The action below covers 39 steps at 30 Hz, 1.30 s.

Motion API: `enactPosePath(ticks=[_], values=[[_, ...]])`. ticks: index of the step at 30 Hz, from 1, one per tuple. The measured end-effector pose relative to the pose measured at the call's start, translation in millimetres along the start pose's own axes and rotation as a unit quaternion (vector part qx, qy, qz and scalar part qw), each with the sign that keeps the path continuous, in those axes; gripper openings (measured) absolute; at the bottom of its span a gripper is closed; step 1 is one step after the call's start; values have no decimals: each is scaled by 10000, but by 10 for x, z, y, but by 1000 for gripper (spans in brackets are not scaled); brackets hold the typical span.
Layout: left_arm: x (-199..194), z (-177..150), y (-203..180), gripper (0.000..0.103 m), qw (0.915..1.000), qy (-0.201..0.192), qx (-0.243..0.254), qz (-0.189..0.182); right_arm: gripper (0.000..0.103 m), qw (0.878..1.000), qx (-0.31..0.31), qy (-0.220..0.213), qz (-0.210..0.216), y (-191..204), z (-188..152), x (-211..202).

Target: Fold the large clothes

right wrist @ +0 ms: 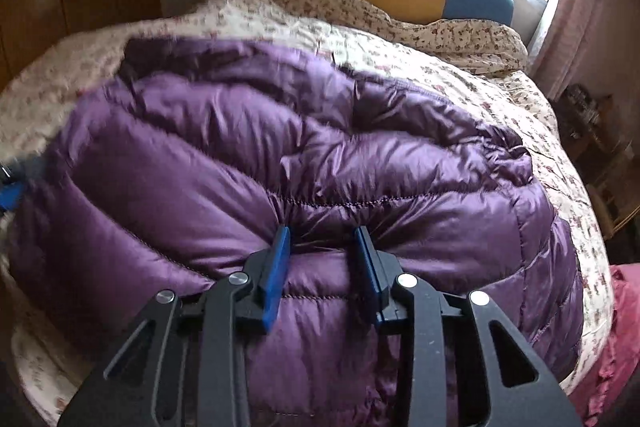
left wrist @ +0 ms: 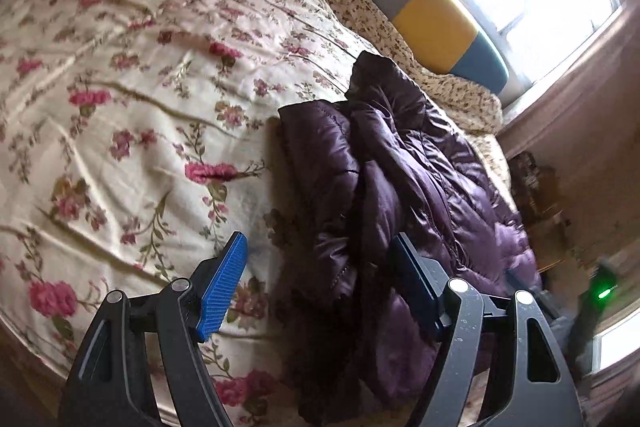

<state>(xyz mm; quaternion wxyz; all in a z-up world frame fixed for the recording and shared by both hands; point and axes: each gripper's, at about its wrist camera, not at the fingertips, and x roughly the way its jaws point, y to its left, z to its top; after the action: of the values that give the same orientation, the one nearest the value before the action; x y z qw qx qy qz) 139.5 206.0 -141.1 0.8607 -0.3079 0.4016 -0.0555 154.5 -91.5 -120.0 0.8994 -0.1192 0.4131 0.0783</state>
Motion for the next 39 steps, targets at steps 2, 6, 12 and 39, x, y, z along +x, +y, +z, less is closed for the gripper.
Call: enactPosePath(ticks=[2, 6, 12, 39], values=[[-6, 13, -16, 74, 10000, 19, 23, -49, 33, 10000, -45, -7, -72, 27, -58, 52], [25, 16, -83, 74, 9998, 108, 171, -91, 33, 9999, -26, -44, -97, 38, -123, 91], [140, 44, -170, 74, 9986, 269, 408, -182, 33, 9999, 37, -102, 4, -2, -162, 98], [-108, 200, -938, 19, 9702, 383, 772, -2265, 33, 9998, 45, -168, 13, -43, -235, 158]])
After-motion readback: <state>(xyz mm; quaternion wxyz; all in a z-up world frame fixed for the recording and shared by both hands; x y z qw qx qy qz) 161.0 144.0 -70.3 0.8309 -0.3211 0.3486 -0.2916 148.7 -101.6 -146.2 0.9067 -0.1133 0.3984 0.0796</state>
